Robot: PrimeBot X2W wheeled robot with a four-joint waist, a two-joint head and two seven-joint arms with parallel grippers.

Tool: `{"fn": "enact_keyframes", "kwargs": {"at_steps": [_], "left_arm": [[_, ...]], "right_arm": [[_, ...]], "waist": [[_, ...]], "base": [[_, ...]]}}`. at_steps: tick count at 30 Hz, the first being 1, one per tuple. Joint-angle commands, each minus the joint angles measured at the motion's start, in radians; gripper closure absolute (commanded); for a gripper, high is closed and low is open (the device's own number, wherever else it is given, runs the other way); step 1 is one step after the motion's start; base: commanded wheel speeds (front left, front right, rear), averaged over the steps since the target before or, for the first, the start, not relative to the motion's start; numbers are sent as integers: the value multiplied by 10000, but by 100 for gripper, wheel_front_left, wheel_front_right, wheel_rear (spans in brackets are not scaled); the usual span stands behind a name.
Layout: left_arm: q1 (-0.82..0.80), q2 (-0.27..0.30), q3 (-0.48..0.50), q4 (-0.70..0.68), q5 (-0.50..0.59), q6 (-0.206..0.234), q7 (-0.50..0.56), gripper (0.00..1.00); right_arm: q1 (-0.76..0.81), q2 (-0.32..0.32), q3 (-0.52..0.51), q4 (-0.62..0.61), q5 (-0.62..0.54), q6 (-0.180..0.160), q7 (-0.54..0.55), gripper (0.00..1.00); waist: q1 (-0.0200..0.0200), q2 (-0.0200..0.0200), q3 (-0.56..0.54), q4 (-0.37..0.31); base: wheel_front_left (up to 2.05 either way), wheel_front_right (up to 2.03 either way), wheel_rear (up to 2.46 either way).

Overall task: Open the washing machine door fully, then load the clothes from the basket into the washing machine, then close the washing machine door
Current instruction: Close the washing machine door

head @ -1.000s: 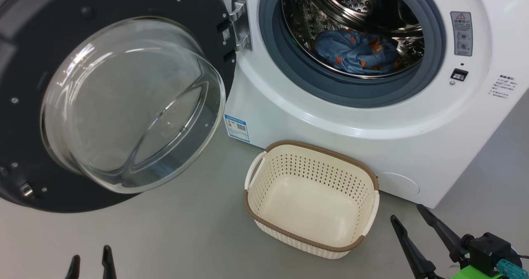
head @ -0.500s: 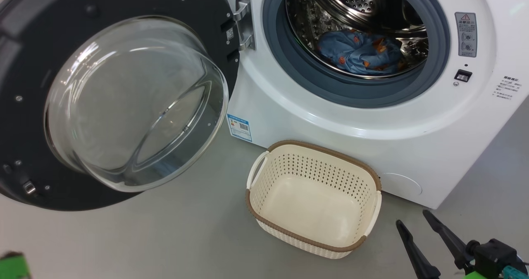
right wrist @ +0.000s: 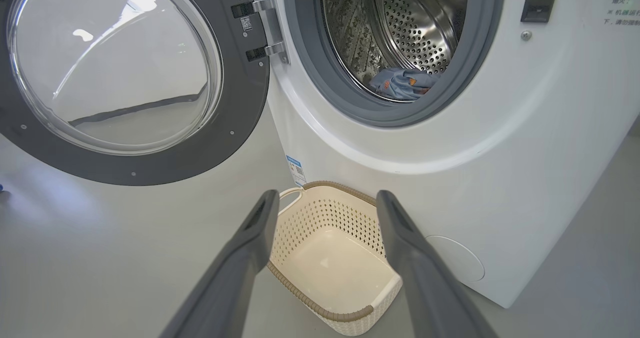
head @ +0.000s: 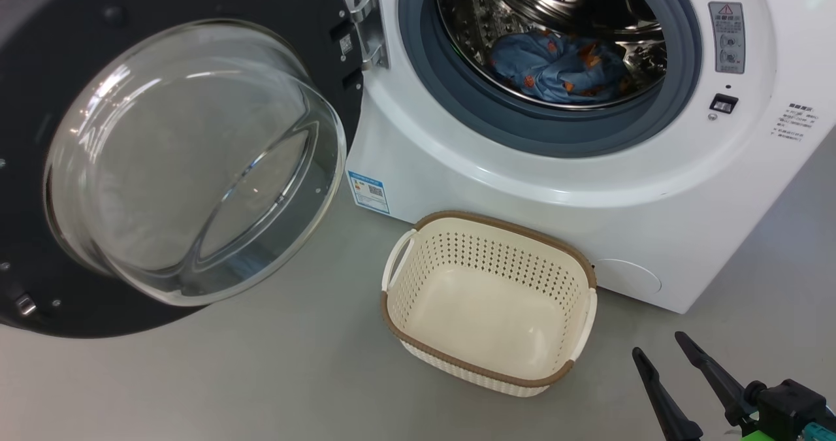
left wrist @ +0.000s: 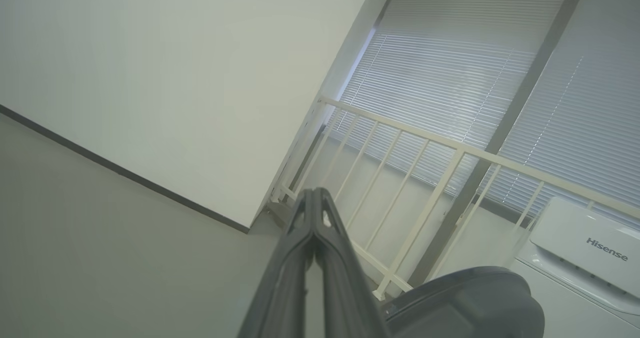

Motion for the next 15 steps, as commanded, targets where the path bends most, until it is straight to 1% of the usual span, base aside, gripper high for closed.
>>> {"fn": "enact_keyframes", "kwargs": {"at_steps": [1, 2, 4, 6, 8, 11, 14, 15], "left_arm": [[-718, 985, 221, 522, -554, -25, 609, 100], [-943, 1207, 172, 938, -805, -25, 882, 100], [-1339, 1487, -52, 1711, -1440, -25, 1740, 100], [-1676, 1808, -190, 2349, -1904, -25, 2367, 100], [-2028, 1935, -279, 2955, -2524, -26, 3167, 100], [-2417, 2159, -315, 3792, -3072, -25, 4073, 100], [-2703, 2322, -284, 4452, -3536, 134, 4923, 100], [-2703, 2322, -284, 4452, -3536, 134, 4923, 100]], "right_arm": [[-77, -255, 180, -281, 61, 27, -49, 0], [-87, -276, 184, -297, 63, 27, -49, 0], [-104, -318, 198, -320, 74, 27, -49, 0], [-135, -375, 208, -341, 87, 27, -49, 0], [-166, -436, 215, -358, 100, 27, -49, 0], [-201, -514, 231, -391, 106, 27, -49, 0], [-245, -590, 280, -431, 125, 27, -49, 0], [-245, -590, 280, -431, 125, 27, -49, 0]], "waist": [[0, -1, 122, -58], [0, -1, 167, -75], [0, -1, 259, -108], [0, -1, 365, -134], [0, -1, 458, -149], [0, -1, 587, -180], [0, -1, 689, -250], [0, -1, 689, -250]], "base": [[0, 0, 0], [0, 0, 0], [0, 0, 0], [0, 0, 0], [0, 0, 0], [0, 0, 0], [0, 0, 0], [0, 0, 0]]}}
